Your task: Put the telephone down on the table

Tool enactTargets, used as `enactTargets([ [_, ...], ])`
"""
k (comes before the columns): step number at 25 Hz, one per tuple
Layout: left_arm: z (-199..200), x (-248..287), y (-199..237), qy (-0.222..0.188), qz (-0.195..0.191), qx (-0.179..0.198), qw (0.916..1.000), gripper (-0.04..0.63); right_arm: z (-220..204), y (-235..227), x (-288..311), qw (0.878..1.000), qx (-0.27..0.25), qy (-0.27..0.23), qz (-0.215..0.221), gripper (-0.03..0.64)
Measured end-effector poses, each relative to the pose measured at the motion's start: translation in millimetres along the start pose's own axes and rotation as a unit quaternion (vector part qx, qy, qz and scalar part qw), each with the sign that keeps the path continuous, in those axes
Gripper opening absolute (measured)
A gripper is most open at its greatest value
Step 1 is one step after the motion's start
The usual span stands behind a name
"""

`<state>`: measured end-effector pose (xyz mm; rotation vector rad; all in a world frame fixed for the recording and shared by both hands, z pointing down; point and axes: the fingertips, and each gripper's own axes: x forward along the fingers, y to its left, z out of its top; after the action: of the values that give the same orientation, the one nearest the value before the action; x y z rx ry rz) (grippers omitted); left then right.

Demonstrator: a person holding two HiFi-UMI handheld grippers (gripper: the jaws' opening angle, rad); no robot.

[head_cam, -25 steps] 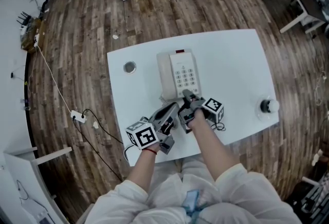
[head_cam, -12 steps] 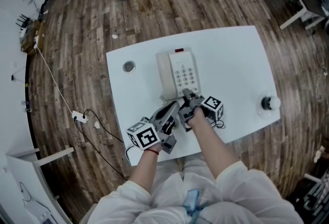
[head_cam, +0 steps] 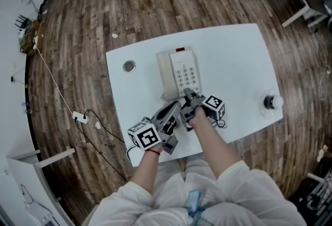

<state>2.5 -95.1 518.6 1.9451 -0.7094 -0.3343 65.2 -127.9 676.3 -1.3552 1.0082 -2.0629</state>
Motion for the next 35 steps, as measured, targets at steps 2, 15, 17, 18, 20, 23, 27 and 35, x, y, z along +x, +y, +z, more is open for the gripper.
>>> enactTargets([
  [2,0.8,1.8,-0.1,0.0,0.003,-0.002,1.0,0.012,1.2,-0.4,0.2,1.0,0.001,0.0,0.0,0.141],
  [15,7.7,1.4,2.6,-0.009,-0.001,-0.001,1.0,0.009,0.2,-1.1,-3.2,1.0,0.008,-0.009,-0.024,0.141],
  [17,9.5,2.1,1.7,-0.007,0.0,0.003,1.0,0.009,0.0,-0.7,-4.6,1.0,0.009,-0.009,-0.023,0.141],
  [18,10.1,2.4,0.8,-0.006,0.001,0.002,1.0,0.009,-0.3,-0.8,-5.5,1.0,0.01,-0.009,-0.023,0.141],
  [20,10.6,2.5,-0.1,-0.007,0.0,0.001,1.0,0.009,-1.6,-1.4,-8.0,1.0,0.014,-0.009,-0.023,0.141],
  [23,12.9,3.2,-0.6,-0.009,-0.004,0.002,0.9999,0.009,-4.3,1.2,-11.7,1.0,0.015,-0.007,-0.022,0.14],
  [27,16.6,3.4,-3.8,-0.007,-0.004,0.003,1.0,0.009,-7.0,10.3,-15.1,1.0,0.01,-0.002,-0.011,0.14],
  [35,25.5,4.1,-9.0,-0.006,-0.01,0.009,0.9999,0.009,-8.7,24.5,-22.0,1.0,-0.016,0.005,-0.003,0.129],
])
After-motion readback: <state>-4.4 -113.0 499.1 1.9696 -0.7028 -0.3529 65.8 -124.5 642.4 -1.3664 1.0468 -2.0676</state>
